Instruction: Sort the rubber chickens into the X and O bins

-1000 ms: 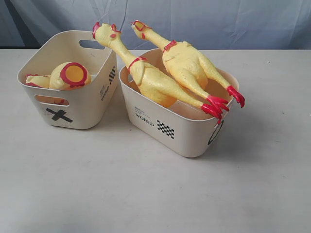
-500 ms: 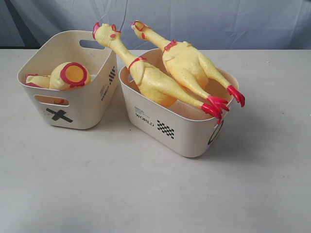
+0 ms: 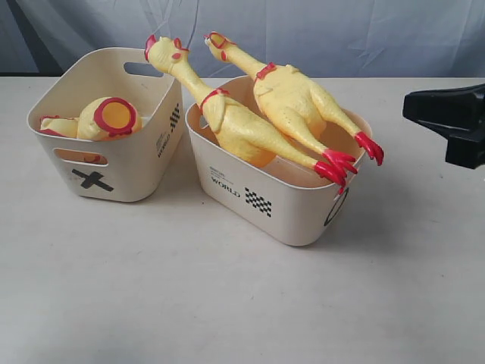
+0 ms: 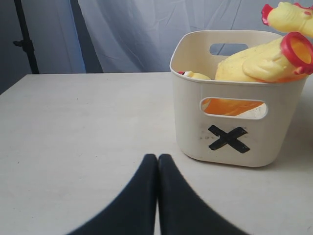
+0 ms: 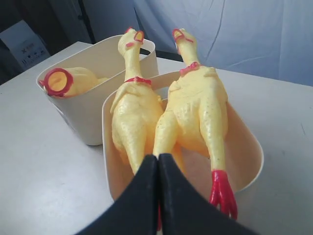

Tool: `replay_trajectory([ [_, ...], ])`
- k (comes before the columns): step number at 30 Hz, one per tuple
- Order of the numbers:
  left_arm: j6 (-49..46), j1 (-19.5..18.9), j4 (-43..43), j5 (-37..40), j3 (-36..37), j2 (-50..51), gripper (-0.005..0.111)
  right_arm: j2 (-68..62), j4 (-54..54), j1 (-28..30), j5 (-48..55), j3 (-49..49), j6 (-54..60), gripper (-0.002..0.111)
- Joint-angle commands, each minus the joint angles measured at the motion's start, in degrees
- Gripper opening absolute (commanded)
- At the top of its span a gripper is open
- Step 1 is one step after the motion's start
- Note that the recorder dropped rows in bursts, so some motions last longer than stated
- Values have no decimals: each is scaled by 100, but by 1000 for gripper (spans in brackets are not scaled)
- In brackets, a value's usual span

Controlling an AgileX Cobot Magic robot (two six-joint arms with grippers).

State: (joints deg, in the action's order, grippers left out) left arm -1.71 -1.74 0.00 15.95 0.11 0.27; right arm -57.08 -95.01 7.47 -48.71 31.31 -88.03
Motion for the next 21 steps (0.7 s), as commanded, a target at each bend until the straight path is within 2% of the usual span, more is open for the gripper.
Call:
replay_trajectory([
  [1,16,26,-37,-54,-11,-27,0,24,65,-21,1,-17,48,-1],
  [3,16,26,-37,-54,-11,-27,0,24,65,-21,1,-17,48,-1],
  [5,16,26,-37,-54,-11,-27,0,205,67,-21,520,-17,48,-1],
  [8,16,26,-37,-54,-11,-27,0,803,67,-56,2143,-17,37,-1],
  [10,16,26,-37,-54,-11,-27,0,1284,245,-278,3699,-17,-76,-1],
  [12,16,26,-37,-54,-11,-27,0,1645,950,-605,5089,-17,-86,-1],
  [14,16,26,-37,-54,-11,-27,0,1997,1634,-874,5977,-17,-86,-1],
  [16,16,26,-37,-54,-11,-27,0,2341,1674,-1024,6445,-62,-86,-1],
  [21,16,26,-37,-54,-11,-27,0,3194,1043,-1010,6179,-467,-86,-1],
])
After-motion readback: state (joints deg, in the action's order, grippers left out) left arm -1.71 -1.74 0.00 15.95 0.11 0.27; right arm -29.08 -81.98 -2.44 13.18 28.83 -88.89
